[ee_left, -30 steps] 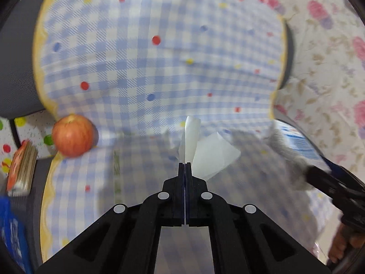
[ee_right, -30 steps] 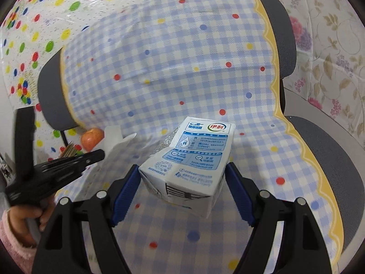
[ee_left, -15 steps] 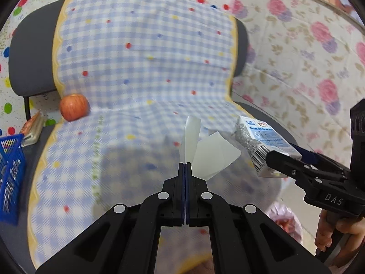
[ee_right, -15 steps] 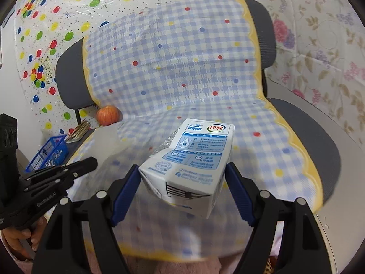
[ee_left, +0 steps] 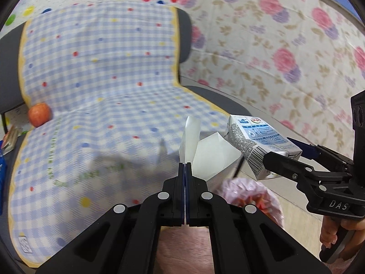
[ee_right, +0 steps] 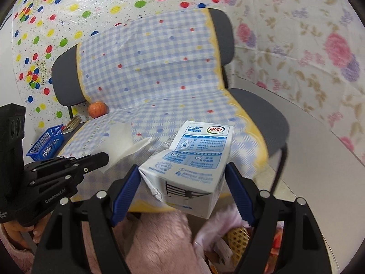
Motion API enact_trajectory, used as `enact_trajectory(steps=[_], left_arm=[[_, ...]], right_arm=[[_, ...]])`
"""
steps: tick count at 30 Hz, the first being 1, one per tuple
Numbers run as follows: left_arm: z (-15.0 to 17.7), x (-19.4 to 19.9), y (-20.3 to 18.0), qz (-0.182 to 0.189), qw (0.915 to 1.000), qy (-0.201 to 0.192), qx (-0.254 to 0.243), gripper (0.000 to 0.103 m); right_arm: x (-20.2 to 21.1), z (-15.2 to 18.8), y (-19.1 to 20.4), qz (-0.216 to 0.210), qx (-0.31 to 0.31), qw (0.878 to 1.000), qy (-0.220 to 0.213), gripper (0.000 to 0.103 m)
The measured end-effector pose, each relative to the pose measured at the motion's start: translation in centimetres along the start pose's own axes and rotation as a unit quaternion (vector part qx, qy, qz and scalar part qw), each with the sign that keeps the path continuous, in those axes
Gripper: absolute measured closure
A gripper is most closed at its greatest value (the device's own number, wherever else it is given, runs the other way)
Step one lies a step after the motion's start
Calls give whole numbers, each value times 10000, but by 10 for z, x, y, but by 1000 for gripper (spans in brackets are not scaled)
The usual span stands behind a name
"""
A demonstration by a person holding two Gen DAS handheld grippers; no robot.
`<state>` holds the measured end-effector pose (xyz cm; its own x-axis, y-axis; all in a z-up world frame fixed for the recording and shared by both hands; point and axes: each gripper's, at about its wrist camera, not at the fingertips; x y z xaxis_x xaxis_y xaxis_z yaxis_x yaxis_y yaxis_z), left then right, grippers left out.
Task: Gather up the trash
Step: 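Carry the carton and white paper to the pink bin, then open both grippers over the bin, dropping carton and paper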
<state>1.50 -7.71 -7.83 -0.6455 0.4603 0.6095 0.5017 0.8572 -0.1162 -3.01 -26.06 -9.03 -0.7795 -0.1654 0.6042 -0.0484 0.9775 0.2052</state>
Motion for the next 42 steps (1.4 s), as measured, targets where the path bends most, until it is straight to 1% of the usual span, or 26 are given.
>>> enact_trajectory(steps=[4,7,12,14,17,21,23,24,25,26,27,30,32,34,37,39,40,41,42], left_arm=[[6,-3,-23,269,9995,86,-151,103],[10,-9,-41,505,9981,225,-259,102],[15,-25,-72,895,9934,515,-501,102],[16,-32,-82,988,9916,601,-583,102],[17,-49,-98,1092,9885,771,-702,102],[20,-67,-108,1187,9850,1008,-749,101],[22,-74,-112,1238,9829,1097,-804,100],[22,-78,-113,1251,9821,1147,-823,97],[23,-81,-114,1246,9814,1208,-824,80],[24,-85,-112,1182,9819,1263,-776,58],[24,-86,-109,1125,9833,1248,-697,52],[23,-85,-99,1027,9857,1218,-540,51],[21,-81,-91,904,9883,1144,-455,46],[21,-73,-85,767,9908,1028,-425,43],[21,-65,-81,653,9924,941,-448,42],[21,-58,-79,578,9935,857,-485,38],[20,-55,-78,545,9938,826,-497,32],[19,-51,-76,476,9946,764,-509,28],[18,-47,-74,431,9952,714,-515,28]], right_arm=[[20,11,-14,252,-36,9997,-24,28],[34,21,-28,441,-144,9989,-23,28],[49,40,-54,706,-419,9966,24,28],[52,48,-67,808,-570,9951,60,28],[51,54,-83,862,-788,9931,107,28],[43,60,-100,754,-1037,9916,194,27],[36,64,-103,758,-1052,9911,296,27],[31,66,-104,759,-1044,9908,406,26],[29,68,-105,777,-1052,9904,459,25],[27,70,-107,785,-1062,9900,498,22],[27,71,-107,775,-1071,9899,509,22],[30,71,-110,801,-1100,9895,485,21],[32,69,-113,837,-1125,9891,450,21],[34,67,-114,828,-1160,9889,420,21],[33,64,-110,800,-1136,9894,432,21],[33,60,-104,773,-1074,9902,441,20],[33,59,-101,755,-1032,9908,441,18],[33,56,-97,730,-990,9915,435,16],[33,54,-93,703,-948,9921,425,15]])
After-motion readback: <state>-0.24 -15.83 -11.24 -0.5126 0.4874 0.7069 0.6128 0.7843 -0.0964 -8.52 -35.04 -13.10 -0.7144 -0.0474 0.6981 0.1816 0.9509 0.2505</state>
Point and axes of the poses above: each gripper's, at about its wrist camera, not at the fingertips, and x roughly against the way its jaws point, y to its left, z to its underside, and after that the axes turned 3 degrees about -x, right-handed
